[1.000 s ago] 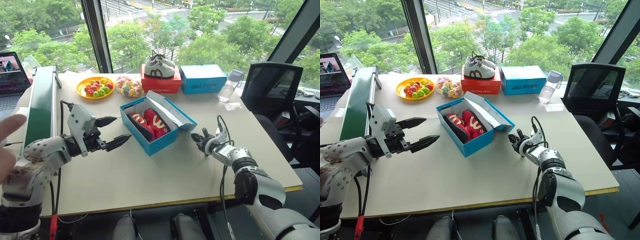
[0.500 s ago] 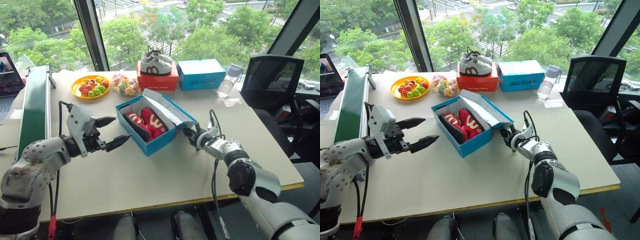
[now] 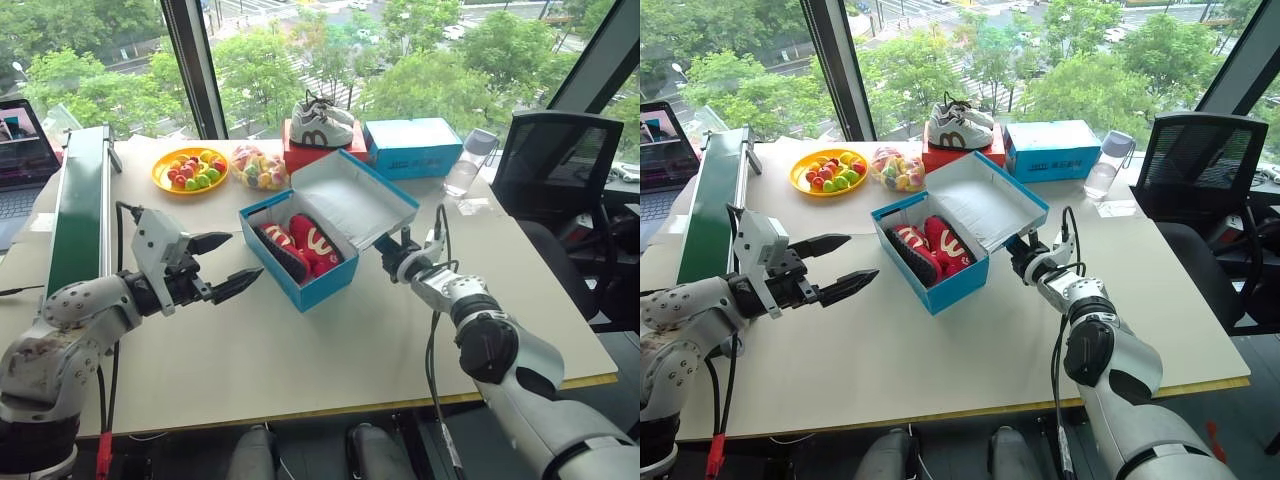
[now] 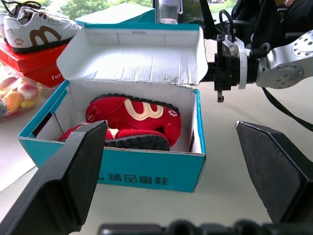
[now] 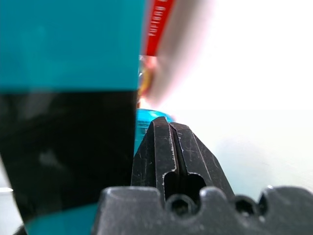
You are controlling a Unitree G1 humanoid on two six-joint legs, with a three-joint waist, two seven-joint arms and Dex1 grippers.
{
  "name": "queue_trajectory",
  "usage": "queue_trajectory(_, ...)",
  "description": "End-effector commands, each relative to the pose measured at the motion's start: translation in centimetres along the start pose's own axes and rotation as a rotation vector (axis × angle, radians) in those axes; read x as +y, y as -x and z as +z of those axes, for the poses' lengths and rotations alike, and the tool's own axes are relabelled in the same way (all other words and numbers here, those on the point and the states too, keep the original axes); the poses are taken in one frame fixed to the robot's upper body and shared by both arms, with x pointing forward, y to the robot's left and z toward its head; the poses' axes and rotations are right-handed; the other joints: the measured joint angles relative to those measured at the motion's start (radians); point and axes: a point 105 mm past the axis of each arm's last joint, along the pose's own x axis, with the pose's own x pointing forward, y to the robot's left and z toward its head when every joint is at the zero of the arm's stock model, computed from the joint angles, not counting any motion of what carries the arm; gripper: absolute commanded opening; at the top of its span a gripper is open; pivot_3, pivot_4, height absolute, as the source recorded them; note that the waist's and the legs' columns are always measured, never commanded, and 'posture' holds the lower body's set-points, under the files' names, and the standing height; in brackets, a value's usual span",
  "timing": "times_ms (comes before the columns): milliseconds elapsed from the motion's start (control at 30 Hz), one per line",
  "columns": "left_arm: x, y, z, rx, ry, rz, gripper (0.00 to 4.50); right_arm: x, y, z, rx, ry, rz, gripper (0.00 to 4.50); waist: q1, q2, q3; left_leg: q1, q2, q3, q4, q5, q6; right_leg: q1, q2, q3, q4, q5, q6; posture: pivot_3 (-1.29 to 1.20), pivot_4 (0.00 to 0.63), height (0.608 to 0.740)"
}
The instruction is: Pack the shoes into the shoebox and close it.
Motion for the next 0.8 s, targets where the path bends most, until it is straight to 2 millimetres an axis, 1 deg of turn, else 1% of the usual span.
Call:
queue_trajectory(33, -0.1, 0.4, 1.2, -0.021, -0.042, 0.009, 4.50, 5.2, -0.4, -1.0, 0.213, 0.200, 0.301, 0.02, 0.000, 0.001, 0.001, 0.000, 0.000, 0.000, 0.000, 0.000, 0.000, 0.000, 0.000, 0.000, 0.000, 0.000, 0.000, 0.00, 0.150, 0.740)
queue_trajectory(167, 0.0, 1.0, 1.2, -0.014, -0.042, 0.033, 4.50, 6.6, 1.4, -4.1, 0.469, 0.318, 0.452, 0.02, 0.002, 0.002, 0.001, 0.000, 0.000, 0.000, 0.000, 0.000, 0.000, 0.000, 0.000, 0.000, 0.001, 0.000, 0.000, 0.00, 0.150, 0.740)
queue_trajectory(267, 0.3, 1.7, 1.2, -0.007, -0.038, 0.064, 4.50, 6.3, 2.5, -6.3, 0.598, 0.434, 0.441, 0.02, 0.005, 0.002, 0.001, 0.000, 0.000, 0.000, 0.000, -0.002, -0.003, 0.000, 0.000, 0.000, 0.002, 0.000, 0.000, 0.00, 0.150, 0.740)
queue_trajectory(333, 0.2, 1.9, 1.2, -0.007, -0.034, 0.070, 4.50, 5.8, 2.5, -7.2, 0.632, 0.521, 0.394, 0.02, 0.008, 0.002, 0.001, 0.000, 0.000, 0.000, 0.001, -0.003, -0.004, -0.001, -0.001, -0.001, 0.002, 0.000, 0.000, 0.00, 0.150, 0.740)
queue_trajectory(367, 0.2, 1.9, 1.1, -0.006, -0.032, 0.071, 4.50, 5.5, 2.2, -7.6, 0.642, 0.567, 0.361, 0.02, 0.008, 0.002, 0.001, 0.000, 0.000, 0.000, 0.001, -0.005, -0.007, -0.001, -0.001, -0.001, 0.002, 0.000, 0.000, 0.00, 0.150, 0.740)
queue_trajectory(433, 0.1, 1.9, 1.0, -0.004, -0.028, 0.072, 4.50, 5.6, 1.4, -8.4, 0.648, 0.662, 0.330, 0.02, 0.006, 0.002, 0.001, 0.000, 0.000, 0.001, 0.002, -0.005, -0.008, -0.002, -0.001, -0.001, 0.003, 0.000, 0.000, 0.00, 0.150, 0.740)
queue_trajectory(500, 0.1, 1.8, 1.0, -0.004, -0.026, 0.072, 4.50, 6.2, 0.3, -8.6, 0.615, 0.691, 0.322, 0.02, 0.003, 0.002, 0.001, 0.000, 0.000, 0.001, 0.002, -0.005, -0.009, -0.003, -0.001, -0.001, 0.004, 0.000, 0.000, 0.00, 0.150, 0.740)
queue_trajectory(600, 0.1, 1.7, 0.9, -0.008, -0.022, 0.071, 4.50, 7.2, -1.9, -8.6, 0.541, 0.725, 0.296, 0.02, 0.002, 0.002, 0.001, 0.001, 0.001, 0.001, 0.002, -0.005, -0.009, -0.003, 0.000, -0.001, 0.005, -0.001, -0.001, 0.00, 0.150, 0.740)
queue_trajectory(733, 0.1, 1.3, 0.9, -0.014, -0.019, 0.065, 4.50, 8.9, -4.5, -9.4, 0.514, 0.739, 0.293, 0.02, 0.003, 0.002, 0.001, 0.000, 0.001, 0.001, 0.002, -0.005, -0.009, -0.004, 0.000, -0.001, 0.005, 0.001, -0.002, 0.00, 0.150, 0.740)
queue_trajectory(800, 0.0, 1.3, 0.9, -0.016, -0.018, 0.065, 4.50, 8.2, -5.6, -10.3, 0.537, 0.781, 0.235, 0.02, 0.003, 0.002, 0.001, 0.000, 0.001, 0.002, 0.002, -0.005, -0.008, -0.004, 0.000, -0.001, 0.005, 0.001, -0.002, 0.00, 0.150, 0.740)
